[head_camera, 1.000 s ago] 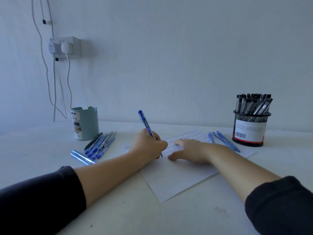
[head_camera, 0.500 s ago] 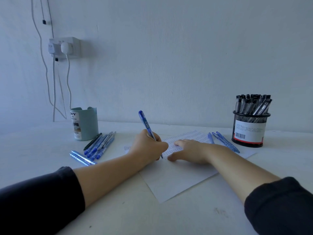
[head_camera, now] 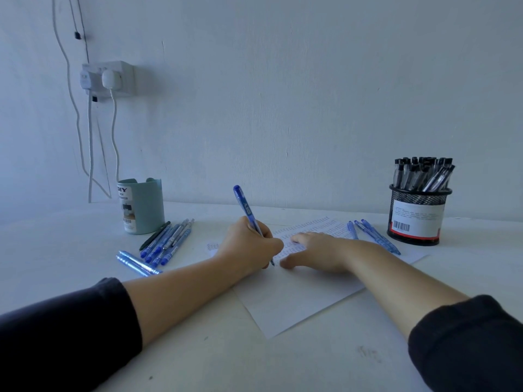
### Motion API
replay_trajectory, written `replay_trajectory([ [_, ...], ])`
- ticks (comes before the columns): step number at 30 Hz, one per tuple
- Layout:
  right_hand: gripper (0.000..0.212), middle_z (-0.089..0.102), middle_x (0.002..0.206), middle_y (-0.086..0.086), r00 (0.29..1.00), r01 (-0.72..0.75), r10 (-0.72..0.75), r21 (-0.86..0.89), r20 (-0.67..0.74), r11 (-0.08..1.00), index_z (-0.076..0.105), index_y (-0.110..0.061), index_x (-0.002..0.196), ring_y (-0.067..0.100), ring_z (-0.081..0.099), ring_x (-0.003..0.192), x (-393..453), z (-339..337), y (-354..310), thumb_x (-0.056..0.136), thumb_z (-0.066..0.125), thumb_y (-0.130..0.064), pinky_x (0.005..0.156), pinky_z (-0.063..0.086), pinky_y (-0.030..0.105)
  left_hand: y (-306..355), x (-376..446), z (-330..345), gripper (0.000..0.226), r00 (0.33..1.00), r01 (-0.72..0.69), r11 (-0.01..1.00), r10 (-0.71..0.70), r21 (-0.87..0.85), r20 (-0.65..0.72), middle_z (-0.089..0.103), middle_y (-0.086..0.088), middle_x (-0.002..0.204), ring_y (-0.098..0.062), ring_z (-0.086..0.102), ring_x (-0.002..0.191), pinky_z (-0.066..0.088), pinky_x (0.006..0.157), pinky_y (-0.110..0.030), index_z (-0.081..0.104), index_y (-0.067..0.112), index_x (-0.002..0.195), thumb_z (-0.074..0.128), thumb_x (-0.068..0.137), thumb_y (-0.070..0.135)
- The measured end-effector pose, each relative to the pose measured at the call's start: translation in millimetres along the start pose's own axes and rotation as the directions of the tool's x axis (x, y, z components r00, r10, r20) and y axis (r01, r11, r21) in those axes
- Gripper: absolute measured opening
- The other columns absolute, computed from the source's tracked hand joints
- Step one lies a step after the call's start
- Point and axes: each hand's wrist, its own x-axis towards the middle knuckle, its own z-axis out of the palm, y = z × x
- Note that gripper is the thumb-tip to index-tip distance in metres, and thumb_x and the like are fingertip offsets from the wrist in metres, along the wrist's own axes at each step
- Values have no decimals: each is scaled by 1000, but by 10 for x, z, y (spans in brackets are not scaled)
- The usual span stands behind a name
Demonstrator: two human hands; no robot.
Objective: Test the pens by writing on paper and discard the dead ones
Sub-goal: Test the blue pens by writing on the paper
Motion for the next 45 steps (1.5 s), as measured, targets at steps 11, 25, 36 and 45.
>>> replay_trajectory([
  [11,87,25,155,0,1000,3,-3,-7,-8,1000,23,-30,149,24,24,141,1,-2,3,76,50,-71,112,27,46,0,-1,3,21,1000,-7,1000,7,2,5,51,-3,44,-7,40,33,34,44,-14,53,9,52,58,73,7],
  [25,88,26,155,-1,1000,7,-7,1,-3,1000,24,-29,149,23,25,140,-11,-11,-2,76,51,-70,111,27,46,-9,28,-47,27,998,56,973,-62,-226,-20,51,-5,41,-13,38,37,31,42,-17,51,9,51,56,77,4],
  [36,62,38,142,-3,998,0,-2,-30,-65,1000,41,-36,133,22,34,130,-171,-68,-79,79,55,-65,103,31,38,-30,209,-335,14,968,68,891,-169,-449,-188,57,-6,61,-15,48,51,40,47,-24,53,9,81,47,92,5],
  [45,37,44,136,-8,993,35,-32,23,-117,999,56,-38,112,15,31,132,-221,-84,-84,82,54,-61,109,11,43,-5,169,-305,17,972,54,874,-157,-483,-174,50,-6,53,-13,35,35,28,37,-21,45,14,107,35,101,27],
])
